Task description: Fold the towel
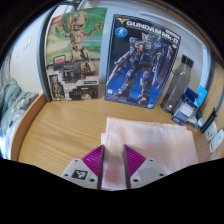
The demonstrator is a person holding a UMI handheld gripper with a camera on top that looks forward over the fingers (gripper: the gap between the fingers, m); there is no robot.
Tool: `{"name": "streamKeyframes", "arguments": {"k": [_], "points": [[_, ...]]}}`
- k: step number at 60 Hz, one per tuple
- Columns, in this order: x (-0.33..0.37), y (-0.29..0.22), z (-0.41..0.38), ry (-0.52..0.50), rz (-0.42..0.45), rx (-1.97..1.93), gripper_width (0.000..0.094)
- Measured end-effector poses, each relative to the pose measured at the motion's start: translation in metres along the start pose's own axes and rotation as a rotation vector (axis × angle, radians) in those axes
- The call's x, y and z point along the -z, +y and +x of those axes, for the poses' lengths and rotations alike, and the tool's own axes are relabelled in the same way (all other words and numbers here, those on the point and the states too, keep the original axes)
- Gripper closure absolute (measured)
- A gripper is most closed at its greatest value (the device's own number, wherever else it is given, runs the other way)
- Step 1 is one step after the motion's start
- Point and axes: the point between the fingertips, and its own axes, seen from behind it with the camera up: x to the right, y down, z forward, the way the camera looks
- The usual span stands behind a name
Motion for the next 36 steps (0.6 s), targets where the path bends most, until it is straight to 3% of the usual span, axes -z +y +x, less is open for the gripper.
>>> {"name": "streamKeyframes", "arguments": {"k": [5, 11, 18, 30, 36], "points": [[-0.003, -0.003, 0.006, 0.024, 0.015, 0.014, 0.0892], [-0.003, -0.002, 0.005, 0.008, 0.002, 0.011, 0.0908], [0.008, -0.013, 0.006, -0.083, -0.020, -0.084, 0.0919], [0.077, -0.089, 0.091, -0.121, 0.124, -0.220, 0.0913], [0.092, -0.093, 0.155, -0.090, 0.135, -0.285, 0.0908]]}}
